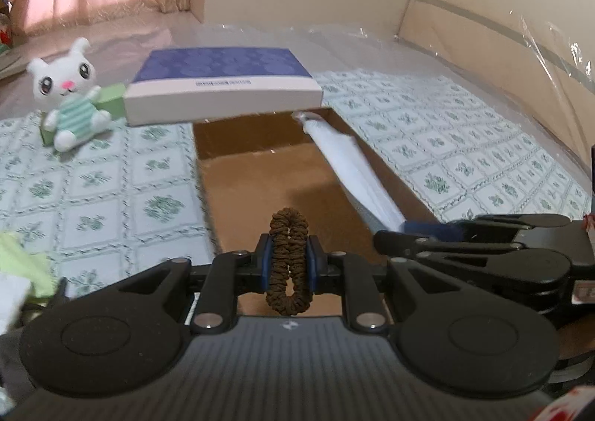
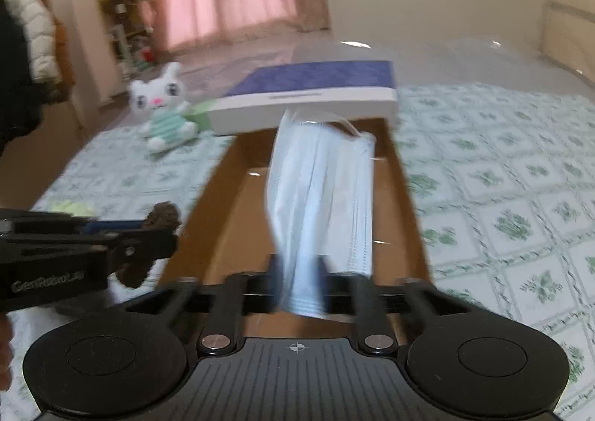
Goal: Organize soft objects
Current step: 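Carry the face mask into the cardboard box and open the right gripper while the left carries the hair tie, then lower the hair tie into the cardboard box and open the left gripper, then move both grippers back toward the pile of cloths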
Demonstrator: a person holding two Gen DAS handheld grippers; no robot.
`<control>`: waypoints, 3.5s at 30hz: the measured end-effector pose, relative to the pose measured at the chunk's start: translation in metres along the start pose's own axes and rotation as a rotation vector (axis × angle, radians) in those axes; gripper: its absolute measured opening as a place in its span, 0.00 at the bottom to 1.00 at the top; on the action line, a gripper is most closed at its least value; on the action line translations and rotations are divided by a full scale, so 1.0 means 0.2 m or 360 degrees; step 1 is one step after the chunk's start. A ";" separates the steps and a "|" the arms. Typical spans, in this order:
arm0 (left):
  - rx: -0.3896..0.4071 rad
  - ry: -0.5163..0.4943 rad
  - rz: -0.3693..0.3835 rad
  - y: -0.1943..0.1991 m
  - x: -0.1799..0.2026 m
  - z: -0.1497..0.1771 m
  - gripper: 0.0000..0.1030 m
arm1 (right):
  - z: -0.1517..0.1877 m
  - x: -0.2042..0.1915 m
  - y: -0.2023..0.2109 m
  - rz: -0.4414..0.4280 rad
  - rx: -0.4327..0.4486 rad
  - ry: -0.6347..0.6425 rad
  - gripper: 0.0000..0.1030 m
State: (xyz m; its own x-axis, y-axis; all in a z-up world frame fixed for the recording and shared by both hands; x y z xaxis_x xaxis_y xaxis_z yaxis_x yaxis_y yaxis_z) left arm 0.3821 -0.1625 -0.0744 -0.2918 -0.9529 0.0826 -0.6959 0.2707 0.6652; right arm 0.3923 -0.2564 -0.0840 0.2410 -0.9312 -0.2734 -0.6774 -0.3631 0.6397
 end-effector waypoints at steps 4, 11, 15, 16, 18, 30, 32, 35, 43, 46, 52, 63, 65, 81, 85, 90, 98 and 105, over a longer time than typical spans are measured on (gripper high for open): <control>-0.0041 -0.0020 0.0008 -0.06 0.03 0.03 0.17 | 0.02 0.11 0.01 0.0020 0.0022 -0.0085 0.61; -0.0043 -0.0038 0.0022 -0.11 0.06 0.02 0.36 | 0.04 0.16 0.05 0.0023 0.0013 -0.0132 0.61; -0.0042 -0.0064 0.0012 -0.11 0.06 0.03 0.53 | 0.05 0.16 0.08 0.0019 0.0009 -0.0146 0.61; -0.0039 -0.0073 0.0014 -0.11 0.06 0.03 0.54 | 0.05 0.16 0.08 0.0018 0.0008 -0.0145 0.61; -0.0048 -0.0076 0.0010 -0.10 0.06 0.04 0.58 | 0.06 0.15 0.09 0.0013 0.0005 -0.0149 0.61; -0.0053 -0.0057 -0.0006 0.06 -0.01 0.08 0.58 | 0.11 0.10 0.20 0.0007 -0.0003 -0.0159 0.62; -0.0049 -0.0038 0.0000 0.11 -0.03 0.09 0.58 | 0.11 0.08 0.23 0.0005 0.0002 -0.0153 0.62; -0.0033 -0.0023 -0.0002 0.20 -0.06 0.11 0.58 | 0.12 0.04 0.28 0.0000 0.0018 -0.0153 0.62; 0.0003 0.0033 -0.0039 0.51 -0.19 0.18 0.58 | 0.14 -0.10 0.44 -0.0019 0.0062 -0.0177 0.62; 0.0018 0.0056 -0.0067 0.64 -0.26 0.22 0.58 | 0.16 -0.16 0.48 -0.0032 0.0053 -0.0197 0.62; 0.0040 0.0144 -0.0132 0.84 -0.41 0.31 0.58 | 0.19 -0.30 0.55 -0.0046 0.0050 -0.0201 0.62; 0.0038 0.0291 -0.0306 1.09 -0.67 0.51 0.58 | 0.29 -0.59 0.56 -0.0161 -0.0019 -0.0093 0.62; 0.0029 0.0323 -0.0347 1.11 -0.73 0.55 0.58 | 0.31 -0.66 0.53 -0.0191 -0.0041 -0.0060 0.62; 0.0008 0.0391 -0.0529 1.14 -0.96 0.68 0.58 | 0.40 -1.06 0.21 -0.0322 -0.0184 0.0106 0.62; 0.0007 0.0385 -0.0540 1.10 -1.00 0.68 0.57 | 0.38 -1.10 0.13 -0.0326 -0.0185 0.0086 0.62; -0.0003 0.0371 -0.0552 1.02 -1.04 0.66 0.57 | 0.35 -1.12 0.01 -0.0323 -0.0191 0.0005 0.62; -0.0026 0.0375 -0.0555 0.91 -1.11 0.64 0.57 | 0.29 -1.14 -0.16 -0.0316 -0.0194 -0.0162 0.61; -0.0055 0.0374 -0.0554 0.86 -1.13 0.65 0.57 | 0.26 -1.11 -0.30 -0.0299 -0.0201 -0.0364 0.27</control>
State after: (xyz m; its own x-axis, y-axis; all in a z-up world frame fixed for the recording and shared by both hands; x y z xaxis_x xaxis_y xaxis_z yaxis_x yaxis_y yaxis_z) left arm 0.2430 0.1179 -0.0748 0.1171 -0.9930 0.0129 -0.7029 -0.0737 0.7075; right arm 0.3429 -0.0263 -0.0989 0.1812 -0.8216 -0.5405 -0.5407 -0.5423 0.6431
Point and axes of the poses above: each gripper's, at about its wrist camera, not at the fingertips, and y roughly against the way its jaws point, x to its right, z to its underside, the point moved 10 cm from there along -y, roughly the way its jaws point, and after that the axes turned 3 degrees about -y, right-handed, at the moved point
